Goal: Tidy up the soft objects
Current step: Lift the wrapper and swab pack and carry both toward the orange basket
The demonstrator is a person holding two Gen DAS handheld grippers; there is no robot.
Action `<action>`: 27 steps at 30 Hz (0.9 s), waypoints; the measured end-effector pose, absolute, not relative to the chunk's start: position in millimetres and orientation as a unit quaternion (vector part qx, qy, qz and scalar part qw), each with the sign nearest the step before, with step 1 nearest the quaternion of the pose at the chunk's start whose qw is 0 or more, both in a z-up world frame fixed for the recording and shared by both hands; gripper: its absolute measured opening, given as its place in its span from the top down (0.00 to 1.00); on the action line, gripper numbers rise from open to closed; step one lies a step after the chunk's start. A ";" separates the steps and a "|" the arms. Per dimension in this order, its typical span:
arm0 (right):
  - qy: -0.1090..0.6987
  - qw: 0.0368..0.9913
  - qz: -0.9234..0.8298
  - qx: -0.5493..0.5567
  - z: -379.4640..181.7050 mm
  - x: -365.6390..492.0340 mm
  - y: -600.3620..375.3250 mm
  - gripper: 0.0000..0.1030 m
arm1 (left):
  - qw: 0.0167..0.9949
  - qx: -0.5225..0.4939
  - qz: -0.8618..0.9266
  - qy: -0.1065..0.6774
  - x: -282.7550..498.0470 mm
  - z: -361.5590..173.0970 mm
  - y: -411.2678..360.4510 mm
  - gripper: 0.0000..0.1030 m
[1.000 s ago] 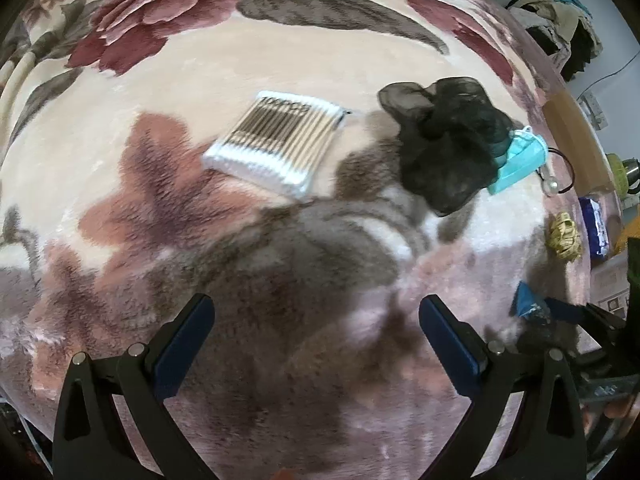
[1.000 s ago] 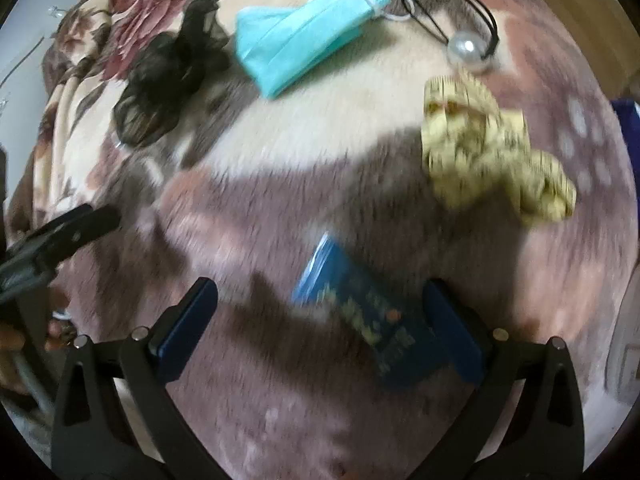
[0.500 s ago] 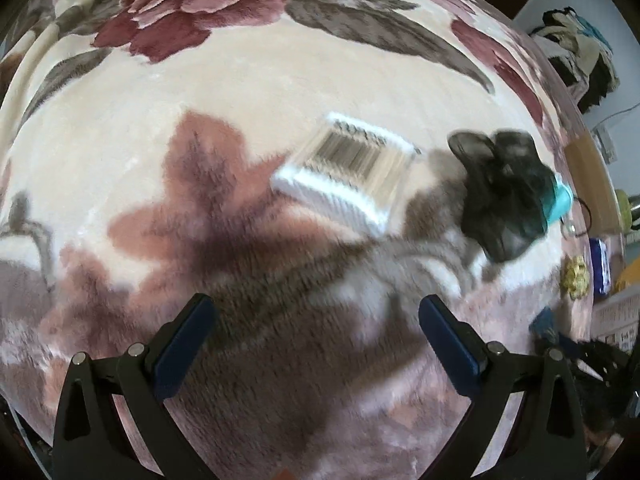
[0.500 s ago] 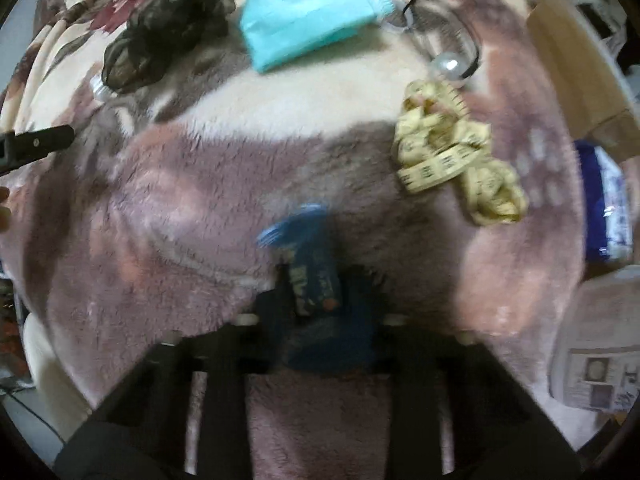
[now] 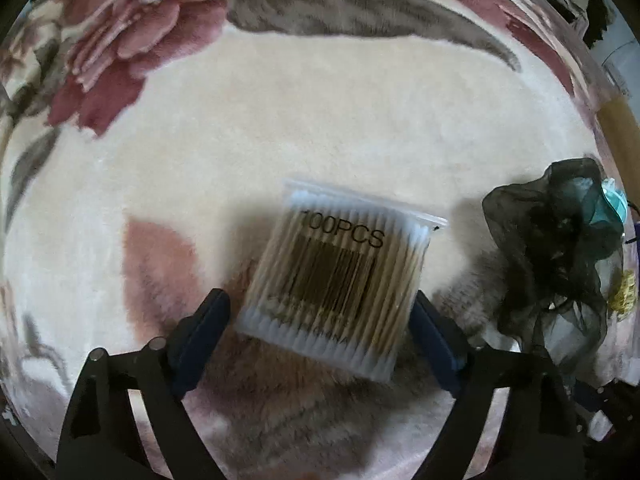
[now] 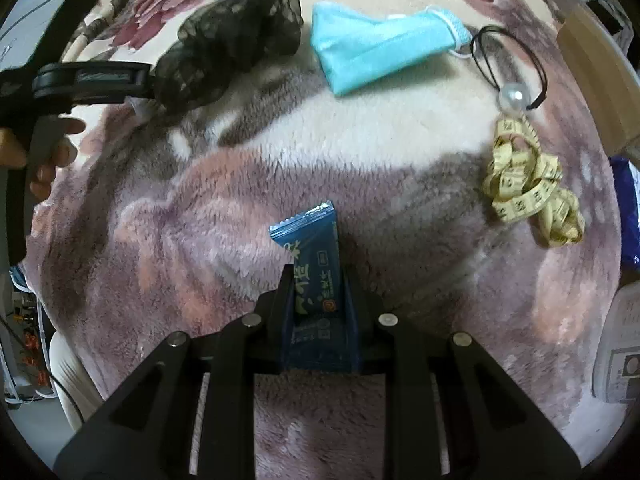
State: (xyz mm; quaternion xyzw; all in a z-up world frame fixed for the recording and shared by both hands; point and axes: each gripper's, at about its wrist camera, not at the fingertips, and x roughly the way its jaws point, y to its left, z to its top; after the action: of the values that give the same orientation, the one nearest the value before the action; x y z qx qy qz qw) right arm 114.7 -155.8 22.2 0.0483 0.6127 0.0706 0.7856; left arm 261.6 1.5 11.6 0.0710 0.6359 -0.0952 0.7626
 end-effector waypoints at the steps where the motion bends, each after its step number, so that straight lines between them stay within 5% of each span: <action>1: 0.614 0.785 0.069 0.052 21.3 114.8 -156.7 0.78 | 0.761 0.065 -0.095 0.639 260.7 11.2 2.8 0.21; 27: 0.612 0.784 0.051 0.089 27.3 63.1 -167.0 0.78 | 0.746 0.047 -0.102 0.656 93.5 12.7 -2.6 0.22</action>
State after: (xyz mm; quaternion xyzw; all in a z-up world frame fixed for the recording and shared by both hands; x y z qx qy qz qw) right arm 63.1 -167.0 27.3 0.0887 0.6117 0.0511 0.7844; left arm 93.5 -2.6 12.7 0.0467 0.6562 -0.1017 0.7462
